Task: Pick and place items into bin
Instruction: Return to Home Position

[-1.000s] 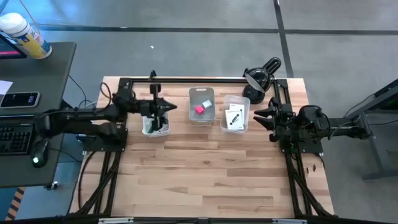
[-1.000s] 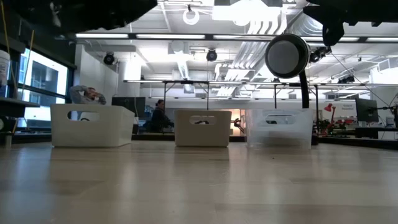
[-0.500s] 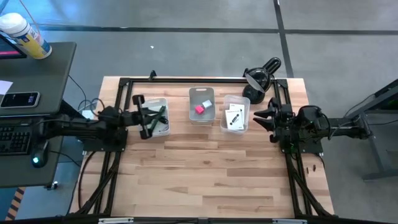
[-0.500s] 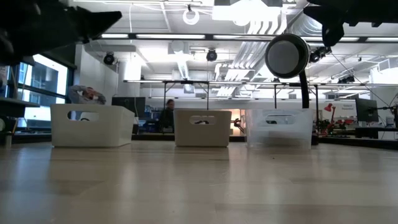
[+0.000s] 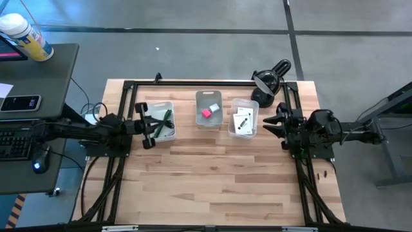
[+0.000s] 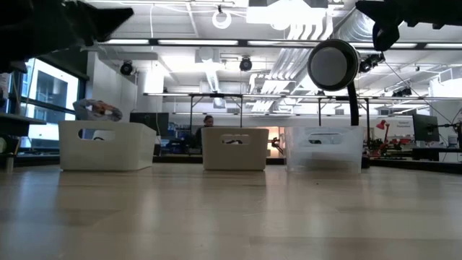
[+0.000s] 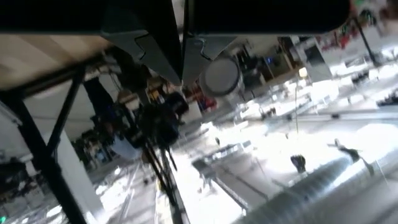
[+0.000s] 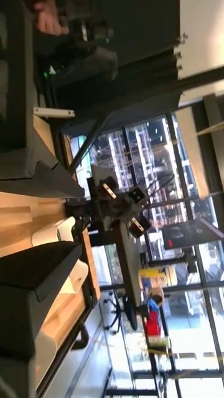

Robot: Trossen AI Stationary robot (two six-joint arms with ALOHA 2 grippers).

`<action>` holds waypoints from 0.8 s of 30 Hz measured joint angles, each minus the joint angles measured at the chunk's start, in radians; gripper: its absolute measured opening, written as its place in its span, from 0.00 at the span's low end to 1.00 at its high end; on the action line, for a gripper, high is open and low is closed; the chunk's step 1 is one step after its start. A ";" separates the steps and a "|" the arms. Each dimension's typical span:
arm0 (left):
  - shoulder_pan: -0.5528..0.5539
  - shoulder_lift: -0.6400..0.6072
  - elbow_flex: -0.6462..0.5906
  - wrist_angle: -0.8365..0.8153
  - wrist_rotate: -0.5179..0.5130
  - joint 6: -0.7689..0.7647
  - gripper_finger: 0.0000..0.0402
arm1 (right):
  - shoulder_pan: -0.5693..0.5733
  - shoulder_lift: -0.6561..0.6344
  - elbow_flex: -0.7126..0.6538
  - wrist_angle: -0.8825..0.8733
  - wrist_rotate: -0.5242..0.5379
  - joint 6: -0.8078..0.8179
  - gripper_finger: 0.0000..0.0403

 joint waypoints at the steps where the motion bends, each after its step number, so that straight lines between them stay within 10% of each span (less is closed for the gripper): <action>1: -0.003 -0.024 0.000 -0.007 0.005 0.007 0.01 | 0.000 -0.007 0.000 0.000 -0.013 -0.003 0.28; 16: -0.101 -0.486 0.000 -0.402 -0.044 0.058 0.01 | 0.000 -0.252 0.000 -0.135 -0.070 -0.120 0.28; 24: -0.171 -0.531 0.000 -0.448 -0.065 0.083 0.01 | 0.000 -0.291 -0.014 -0.198 -0.070 -0.127 0.28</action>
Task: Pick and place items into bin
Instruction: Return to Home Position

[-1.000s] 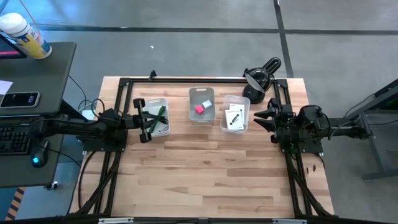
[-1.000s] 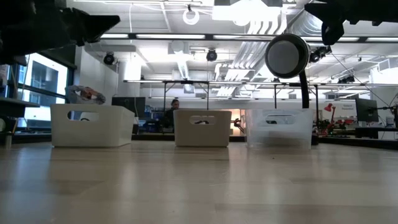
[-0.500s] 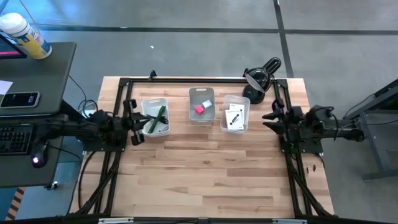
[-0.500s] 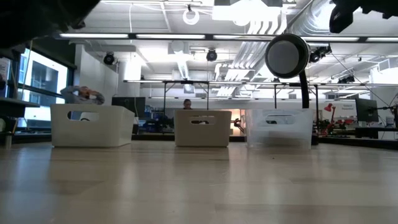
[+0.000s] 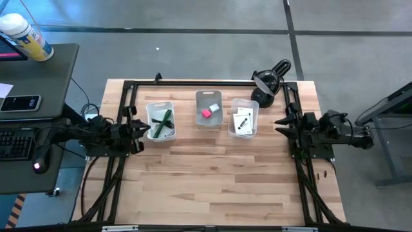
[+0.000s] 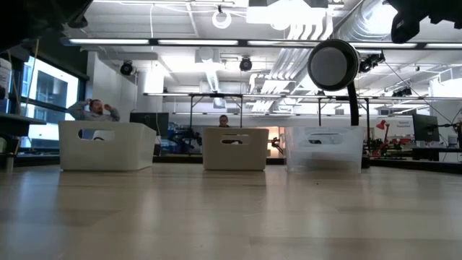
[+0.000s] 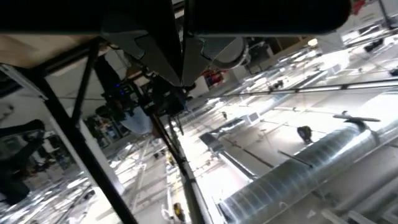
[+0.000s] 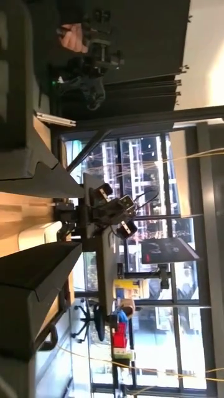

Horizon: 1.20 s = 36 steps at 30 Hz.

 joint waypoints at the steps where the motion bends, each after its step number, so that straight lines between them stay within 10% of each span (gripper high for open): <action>1: -0.006 0.000 0.000 0.000 0.001 0.001 0.01 | 0.000 -0.001 -0.018 0.014 0.000 0.011 0.28; 10: -0.097 0.000 0.000 -0.020 0.004 0.001 0.01 | 0.000 -0.001 -0.271 0.395 0.002 0.055 0.28; 36: -0.162 0.001 0.000 -0.203 0.049 0.181 0.01 | 0.001 0.001 -0.282 0.321 0.062 0.199 0.28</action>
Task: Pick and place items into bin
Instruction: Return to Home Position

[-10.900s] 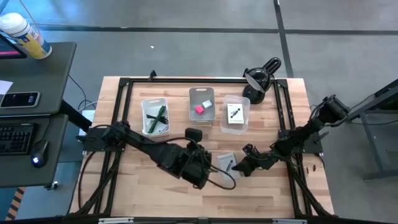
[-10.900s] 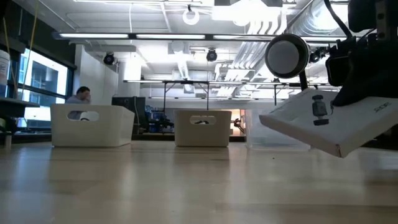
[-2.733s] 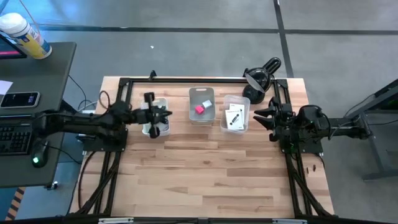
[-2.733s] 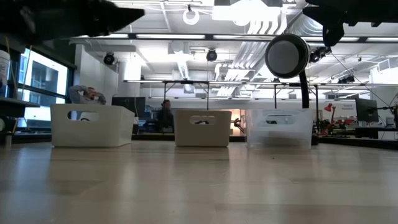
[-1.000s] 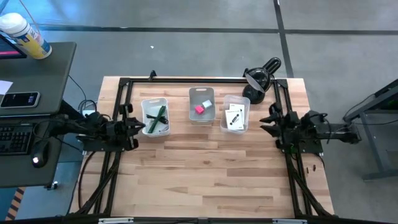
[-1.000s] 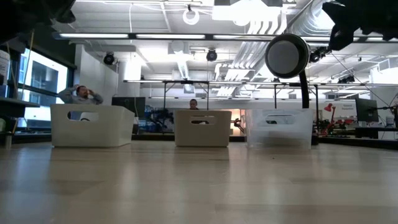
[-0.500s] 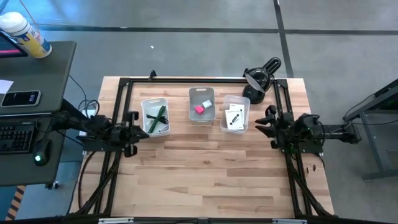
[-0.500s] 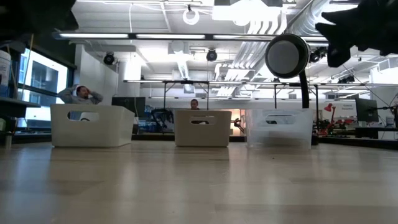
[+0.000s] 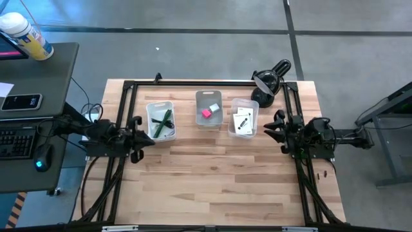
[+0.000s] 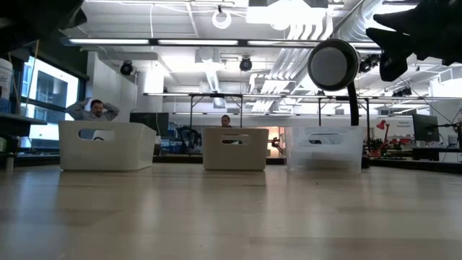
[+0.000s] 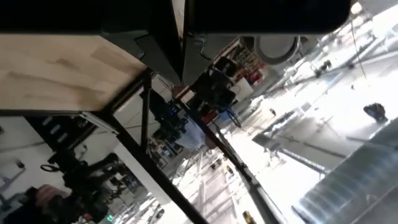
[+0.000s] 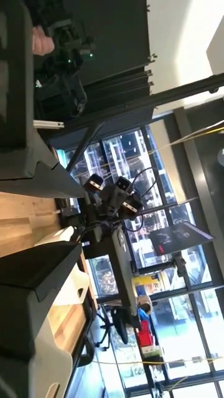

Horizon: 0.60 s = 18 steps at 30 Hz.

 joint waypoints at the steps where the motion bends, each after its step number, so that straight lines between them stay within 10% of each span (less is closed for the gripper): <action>1: 0.000 0.000 0.000 0.001 0.008 0.018 0.01 | 0.000 0.000 0.000 0.000 0.000 0.001 0.28; 10: 0.048 0.000 0.000 -0.002 -0.027 0.092 0.01 | 0.000 0.000 0.000 0.000 0.018 0.035 0.28; 18: 0.276 0.000 0.000 0.039 0.205 -0.016 0.01 | 0.000 0.000 0.000 0.001 0.069 0.005 0.28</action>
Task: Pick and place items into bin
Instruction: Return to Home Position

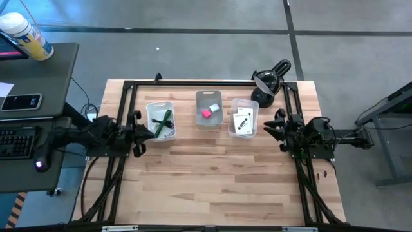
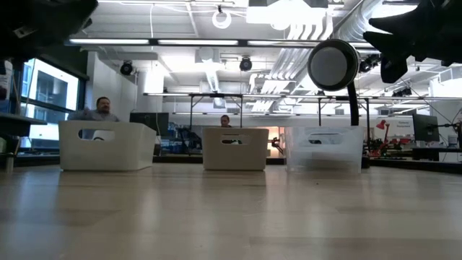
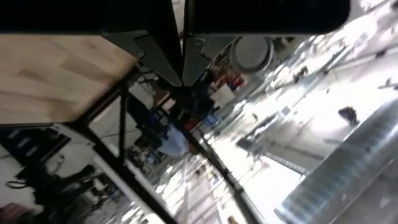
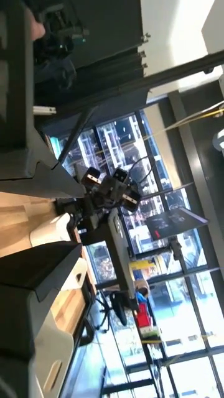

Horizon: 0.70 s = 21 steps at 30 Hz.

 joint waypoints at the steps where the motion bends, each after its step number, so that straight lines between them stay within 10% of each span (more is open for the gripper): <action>1: 0.021 0.000 0.000 0.000 0.005 -0.020 0.01 | 0.000 0.000 0.000 0.000 0.003 -0.005 0.28; 11: 0.064 0.000 -0.001 -0.124 0.246 -0.072 0.01 | 0.000 0.000 0.000 -0.070 -0.012 0.002 0.28; 21: -0.043 0.000 -0.001 -0.194 -0.033 -0.090 0.01 | 0.000 0.000 0.000 -0.068 -0.044 0.019 0.28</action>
